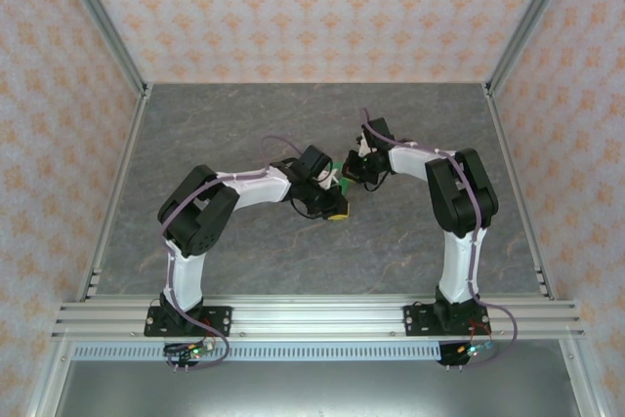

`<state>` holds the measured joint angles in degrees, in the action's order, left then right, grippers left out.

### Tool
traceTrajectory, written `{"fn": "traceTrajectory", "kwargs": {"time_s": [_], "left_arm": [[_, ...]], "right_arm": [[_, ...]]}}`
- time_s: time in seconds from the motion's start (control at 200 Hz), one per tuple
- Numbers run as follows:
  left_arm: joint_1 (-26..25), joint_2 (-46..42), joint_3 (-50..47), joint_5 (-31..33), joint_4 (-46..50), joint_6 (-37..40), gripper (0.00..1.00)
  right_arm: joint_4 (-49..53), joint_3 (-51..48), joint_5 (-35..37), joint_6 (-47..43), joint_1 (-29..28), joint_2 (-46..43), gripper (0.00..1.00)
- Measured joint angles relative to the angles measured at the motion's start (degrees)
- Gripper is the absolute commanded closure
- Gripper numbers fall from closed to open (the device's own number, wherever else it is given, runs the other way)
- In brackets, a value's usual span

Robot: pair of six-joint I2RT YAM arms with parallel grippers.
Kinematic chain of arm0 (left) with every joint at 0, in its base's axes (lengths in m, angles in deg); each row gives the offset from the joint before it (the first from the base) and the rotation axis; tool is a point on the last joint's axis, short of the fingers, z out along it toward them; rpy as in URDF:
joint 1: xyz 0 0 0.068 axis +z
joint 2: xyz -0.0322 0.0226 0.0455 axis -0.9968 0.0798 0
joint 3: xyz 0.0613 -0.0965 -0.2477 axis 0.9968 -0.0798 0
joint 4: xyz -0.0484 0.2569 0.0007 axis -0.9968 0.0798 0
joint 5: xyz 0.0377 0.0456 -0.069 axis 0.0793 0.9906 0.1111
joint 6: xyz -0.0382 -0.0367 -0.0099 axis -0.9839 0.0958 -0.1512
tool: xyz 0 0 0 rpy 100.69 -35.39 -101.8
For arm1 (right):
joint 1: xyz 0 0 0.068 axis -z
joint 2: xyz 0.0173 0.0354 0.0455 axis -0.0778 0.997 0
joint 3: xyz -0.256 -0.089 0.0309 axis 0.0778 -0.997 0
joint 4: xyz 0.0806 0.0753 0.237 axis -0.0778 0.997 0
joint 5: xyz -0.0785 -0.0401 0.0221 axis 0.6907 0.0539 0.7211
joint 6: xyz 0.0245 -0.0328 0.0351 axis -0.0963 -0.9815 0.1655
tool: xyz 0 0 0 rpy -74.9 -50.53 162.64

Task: Fold a paper plane with a square sheet of paper (fold left side to right side)
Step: Fold the wing for the fifth time at the center of the table.

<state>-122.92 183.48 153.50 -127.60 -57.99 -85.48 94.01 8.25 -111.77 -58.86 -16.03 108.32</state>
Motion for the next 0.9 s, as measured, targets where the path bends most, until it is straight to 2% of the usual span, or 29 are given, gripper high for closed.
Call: {"fn": "traceTrajectory", "kwargs": {"time_s": [0.901], "left_arm": [[1.6,0.9,0.0,2.1,0.2,0.0,0.90]], "right_arm": [[0.1,0.0,0.0,-0.4,0.0,0.0,0.97]]}}
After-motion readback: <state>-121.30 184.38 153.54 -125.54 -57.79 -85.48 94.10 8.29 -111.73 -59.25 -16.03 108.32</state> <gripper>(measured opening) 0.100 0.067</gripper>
